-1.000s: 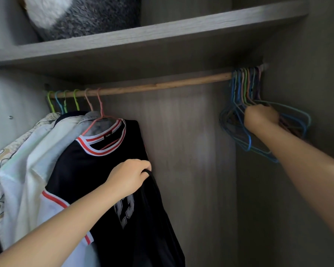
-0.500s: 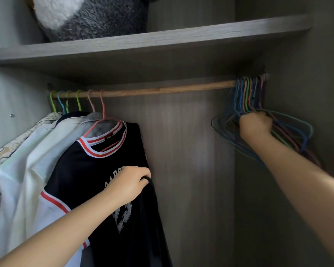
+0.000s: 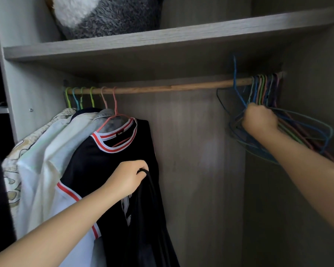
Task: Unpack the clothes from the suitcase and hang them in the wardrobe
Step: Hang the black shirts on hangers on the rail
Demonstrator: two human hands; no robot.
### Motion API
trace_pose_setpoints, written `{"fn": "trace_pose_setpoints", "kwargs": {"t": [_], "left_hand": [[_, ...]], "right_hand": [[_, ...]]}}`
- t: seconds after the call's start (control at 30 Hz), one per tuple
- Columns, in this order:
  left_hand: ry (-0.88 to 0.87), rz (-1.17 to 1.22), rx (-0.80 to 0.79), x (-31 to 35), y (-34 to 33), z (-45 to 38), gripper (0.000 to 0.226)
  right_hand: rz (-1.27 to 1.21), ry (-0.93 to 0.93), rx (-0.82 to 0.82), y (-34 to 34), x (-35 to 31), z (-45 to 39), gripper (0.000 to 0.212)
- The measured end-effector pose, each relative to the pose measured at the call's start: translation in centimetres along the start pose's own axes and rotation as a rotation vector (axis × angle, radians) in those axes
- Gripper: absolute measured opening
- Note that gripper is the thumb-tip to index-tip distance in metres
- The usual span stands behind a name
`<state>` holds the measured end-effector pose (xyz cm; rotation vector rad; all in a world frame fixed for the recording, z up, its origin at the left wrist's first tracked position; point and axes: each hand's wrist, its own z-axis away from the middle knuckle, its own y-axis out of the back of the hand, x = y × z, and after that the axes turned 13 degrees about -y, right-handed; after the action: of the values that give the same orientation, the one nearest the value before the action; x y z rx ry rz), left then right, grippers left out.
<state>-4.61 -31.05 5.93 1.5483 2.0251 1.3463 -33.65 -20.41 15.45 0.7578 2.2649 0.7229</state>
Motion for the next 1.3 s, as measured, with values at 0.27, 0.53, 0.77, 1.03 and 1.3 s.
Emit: {"fn": "trace_pose_setpoints", "kwargs": {"t": [0.27, 0.53, 0.77, 1.03, 1.3], "left_hand": [[0.094, 0.226, 0.176, -1.7, 1.5, 0.4, 0.032], [-0.015, 0.098, 0.132, -3.1, 3.6, 2.1, 0.037], [0.035, 0.051, 0.116, -5.0, 5.4, 4.5, 0.022], [-0.068, 0.024, -0.060, -3.5, 7.7, 5.9, 0.011], [-0.249, 0.008, -0.072, -1.4, 6.7, 5.6, 0.013]], "right_hand": [[-0.864, 0.040, -0.154, -6.7, 1.3, 9.4, 0.030], [-1.439, -0.273, -0.939, -10.6, -2.0, 14.6, 0.023], [-1.369, 0.110, -0.976, -6.9, -4.6, 12.2, 0.055], [-1.039, 0.419, -1.123, -4.2, -5.9, 10.9, 0.035], [-1.122, 0.378, -1.197, -5.3, -8.4, 13.8, 0.045]]}}
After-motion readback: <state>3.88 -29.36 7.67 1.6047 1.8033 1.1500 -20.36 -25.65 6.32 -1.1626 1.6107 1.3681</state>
